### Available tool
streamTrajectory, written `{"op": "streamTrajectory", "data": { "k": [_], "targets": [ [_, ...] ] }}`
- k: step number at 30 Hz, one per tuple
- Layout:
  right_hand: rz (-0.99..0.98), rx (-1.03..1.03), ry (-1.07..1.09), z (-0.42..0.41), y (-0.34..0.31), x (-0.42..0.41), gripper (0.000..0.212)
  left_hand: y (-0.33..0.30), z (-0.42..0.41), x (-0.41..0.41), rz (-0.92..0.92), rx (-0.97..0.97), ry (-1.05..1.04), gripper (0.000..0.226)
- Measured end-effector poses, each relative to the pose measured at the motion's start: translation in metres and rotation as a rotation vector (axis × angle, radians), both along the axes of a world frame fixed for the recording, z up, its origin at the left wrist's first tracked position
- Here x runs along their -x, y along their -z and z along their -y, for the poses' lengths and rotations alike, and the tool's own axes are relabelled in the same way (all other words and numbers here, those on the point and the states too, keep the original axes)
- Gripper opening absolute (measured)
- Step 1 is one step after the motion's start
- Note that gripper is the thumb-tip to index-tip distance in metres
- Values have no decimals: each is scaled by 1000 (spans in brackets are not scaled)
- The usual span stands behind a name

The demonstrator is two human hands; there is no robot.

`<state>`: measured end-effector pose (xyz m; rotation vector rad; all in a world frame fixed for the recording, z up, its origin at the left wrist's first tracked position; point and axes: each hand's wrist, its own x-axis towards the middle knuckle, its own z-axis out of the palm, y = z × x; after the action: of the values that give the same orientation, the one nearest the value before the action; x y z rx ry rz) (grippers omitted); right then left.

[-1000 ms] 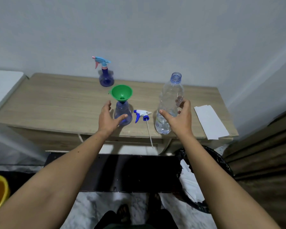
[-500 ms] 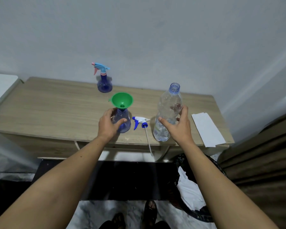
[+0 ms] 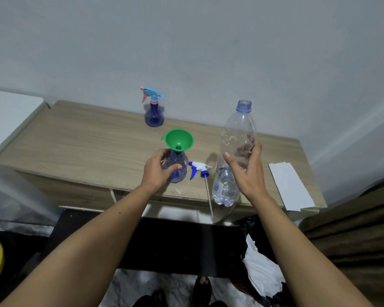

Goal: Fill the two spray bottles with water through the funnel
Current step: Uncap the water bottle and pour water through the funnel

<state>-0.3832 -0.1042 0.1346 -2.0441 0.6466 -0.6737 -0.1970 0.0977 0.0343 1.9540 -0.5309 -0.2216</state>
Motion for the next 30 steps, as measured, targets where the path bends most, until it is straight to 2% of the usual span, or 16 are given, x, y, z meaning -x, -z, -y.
{"op": "streamTrajectory", "data": {
  "k": [8,13,21,30],
  "targets": [
    [-71,107,2,0,-20,-11,92,0,0,-1,-2,17,8,59],
    [-143,151,-47,8,-22,-9,88,1,-1,-2,1,20,13,59],
    [-388,343,-176,19,-22,-9,86,4,-1,-5,-6,35,32,56],
    [-495,496,-225,29,-24,-1,85,6,-1,-4,-9,57,31,54]
  ]
}}
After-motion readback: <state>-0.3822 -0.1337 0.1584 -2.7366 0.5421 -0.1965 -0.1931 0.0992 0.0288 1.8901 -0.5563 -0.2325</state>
